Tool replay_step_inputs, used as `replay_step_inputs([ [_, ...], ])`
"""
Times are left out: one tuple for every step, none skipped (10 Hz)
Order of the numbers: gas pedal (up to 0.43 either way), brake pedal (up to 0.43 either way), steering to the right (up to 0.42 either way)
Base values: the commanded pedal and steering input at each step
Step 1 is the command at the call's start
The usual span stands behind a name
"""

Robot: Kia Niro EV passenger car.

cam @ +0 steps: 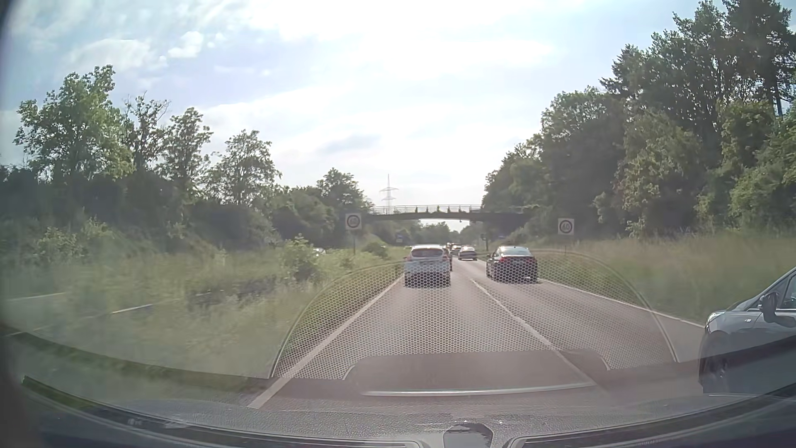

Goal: Follow the waypoints while adhering to traffic rules and regulations

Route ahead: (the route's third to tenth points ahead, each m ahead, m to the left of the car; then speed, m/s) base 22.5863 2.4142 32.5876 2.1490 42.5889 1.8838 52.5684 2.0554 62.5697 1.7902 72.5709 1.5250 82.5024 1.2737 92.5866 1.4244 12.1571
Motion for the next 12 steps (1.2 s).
replay_step_inputs([
  [0.067, 0.000, -0.001],
  [0.067, 0.000, -0.001],
  [0.067, 0.000, -0.001],
  [0.067, 0.000, -0.001],
  [0.079, 0.000, -0.001],
  [0.157, 0.000, -0.001],
  [0.189, 0.000, -0.001],
  [0.189, 0.000, -0.001],
  [0.189, 0.000, -0.001],
  [0.189, 0.000, -0.001],
  [0.189, 0.000, 0.000],
  [0.189, 0.000, 0.001],
])
